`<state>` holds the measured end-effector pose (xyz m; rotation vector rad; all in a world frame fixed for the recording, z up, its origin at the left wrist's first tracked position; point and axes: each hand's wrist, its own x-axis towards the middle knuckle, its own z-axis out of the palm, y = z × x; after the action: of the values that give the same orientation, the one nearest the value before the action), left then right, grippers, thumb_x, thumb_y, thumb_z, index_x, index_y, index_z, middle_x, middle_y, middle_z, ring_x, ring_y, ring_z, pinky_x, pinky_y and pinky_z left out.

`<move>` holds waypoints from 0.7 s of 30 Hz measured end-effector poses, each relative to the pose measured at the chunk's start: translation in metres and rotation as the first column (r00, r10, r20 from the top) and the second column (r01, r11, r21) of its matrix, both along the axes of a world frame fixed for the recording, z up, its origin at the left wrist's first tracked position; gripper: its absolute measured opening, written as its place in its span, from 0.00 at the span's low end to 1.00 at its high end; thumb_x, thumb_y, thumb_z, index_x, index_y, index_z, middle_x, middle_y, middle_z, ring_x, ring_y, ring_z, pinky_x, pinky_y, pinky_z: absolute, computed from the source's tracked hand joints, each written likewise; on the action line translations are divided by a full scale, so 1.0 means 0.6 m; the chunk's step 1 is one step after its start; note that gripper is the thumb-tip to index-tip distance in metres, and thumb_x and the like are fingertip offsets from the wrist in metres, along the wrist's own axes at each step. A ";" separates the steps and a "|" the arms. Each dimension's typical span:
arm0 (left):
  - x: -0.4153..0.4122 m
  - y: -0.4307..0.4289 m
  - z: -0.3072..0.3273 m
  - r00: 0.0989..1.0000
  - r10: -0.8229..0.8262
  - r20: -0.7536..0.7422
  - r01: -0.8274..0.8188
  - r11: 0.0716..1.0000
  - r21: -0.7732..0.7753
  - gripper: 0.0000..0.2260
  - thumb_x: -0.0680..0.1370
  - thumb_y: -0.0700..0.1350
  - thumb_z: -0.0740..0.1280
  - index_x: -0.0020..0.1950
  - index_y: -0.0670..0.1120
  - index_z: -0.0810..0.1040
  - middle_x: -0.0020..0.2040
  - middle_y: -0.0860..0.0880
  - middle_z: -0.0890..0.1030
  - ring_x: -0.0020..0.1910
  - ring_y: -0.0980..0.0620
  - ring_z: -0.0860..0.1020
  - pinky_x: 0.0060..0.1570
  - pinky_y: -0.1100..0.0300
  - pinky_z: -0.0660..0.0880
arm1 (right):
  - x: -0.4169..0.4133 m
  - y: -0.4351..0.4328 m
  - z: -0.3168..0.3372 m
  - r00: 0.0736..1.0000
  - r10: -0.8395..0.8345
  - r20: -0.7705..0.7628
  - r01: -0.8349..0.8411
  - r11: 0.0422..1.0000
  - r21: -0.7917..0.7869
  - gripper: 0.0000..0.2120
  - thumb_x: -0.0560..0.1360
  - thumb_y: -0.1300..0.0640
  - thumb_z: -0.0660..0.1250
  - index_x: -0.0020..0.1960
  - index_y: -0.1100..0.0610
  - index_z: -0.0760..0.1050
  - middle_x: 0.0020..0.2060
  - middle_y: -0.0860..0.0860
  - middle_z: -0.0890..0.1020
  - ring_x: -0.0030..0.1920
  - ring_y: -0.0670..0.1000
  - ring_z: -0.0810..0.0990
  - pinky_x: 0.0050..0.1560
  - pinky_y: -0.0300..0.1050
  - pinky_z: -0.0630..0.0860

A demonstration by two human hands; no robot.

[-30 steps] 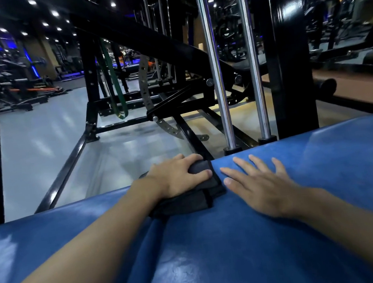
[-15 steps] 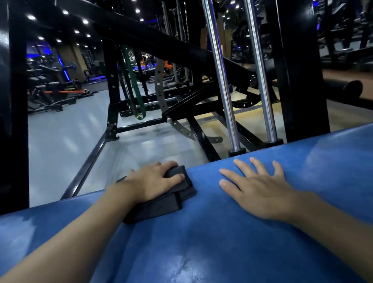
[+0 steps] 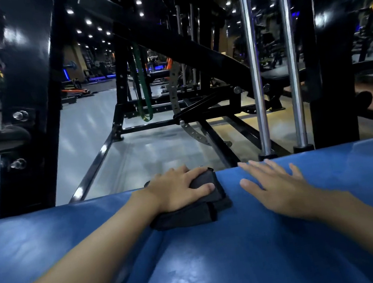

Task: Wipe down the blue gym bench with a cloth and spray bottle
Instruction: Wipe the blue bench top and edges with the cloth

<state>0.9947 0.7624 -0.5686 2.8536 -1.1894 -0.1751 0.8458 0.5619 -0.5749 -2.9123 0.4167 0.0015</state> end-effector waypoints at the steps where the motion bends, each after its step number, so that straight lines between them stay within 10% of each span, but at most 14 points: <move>1: 0.005 0.018 -0.002 1.000 0.010 -0.010 -0.010 1.000 -0.005 0.31 0.74 0.76 0.46 0.76 0.69 0.53 0.71 0.52 0.69 0.71 0.46 0.68 0.68 0.43 0.63 | 0.012 0.022 0.001 1.000 0.028 0.012 -0.029 0.999 0.029 0.28 0.80 0.34 0.41 0.79 0.36 0.44 0.80 0.40 0.48 0.80 0.47 0.41 0.76 0.63 0.37; 21: 0.054 0.129 0.003 0.997 -0.031 -0.065 0.030 0.999 -0.019 0.30 0.75 0.75 0.48 0.76 0.70 0.54 0.66 0.55 0.71 0.68 0.49 0.70 0.66 0.46 0.65 | 0.028 0.087 -0.013 0.997 0.071 -0.024 -0.071 0.997 0.038 0.32 0.81 0.36 0.50 0.79 0.37 0.38 0.79 0.37 0.47 0.79 0.44 0.39 0.77 0.58 0.37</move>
<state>1.0269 0.8397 -0.5667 2.7919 -1.2161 -0.2554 0.8627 0.6138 -0.5829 -2.8911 0.3135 0.0558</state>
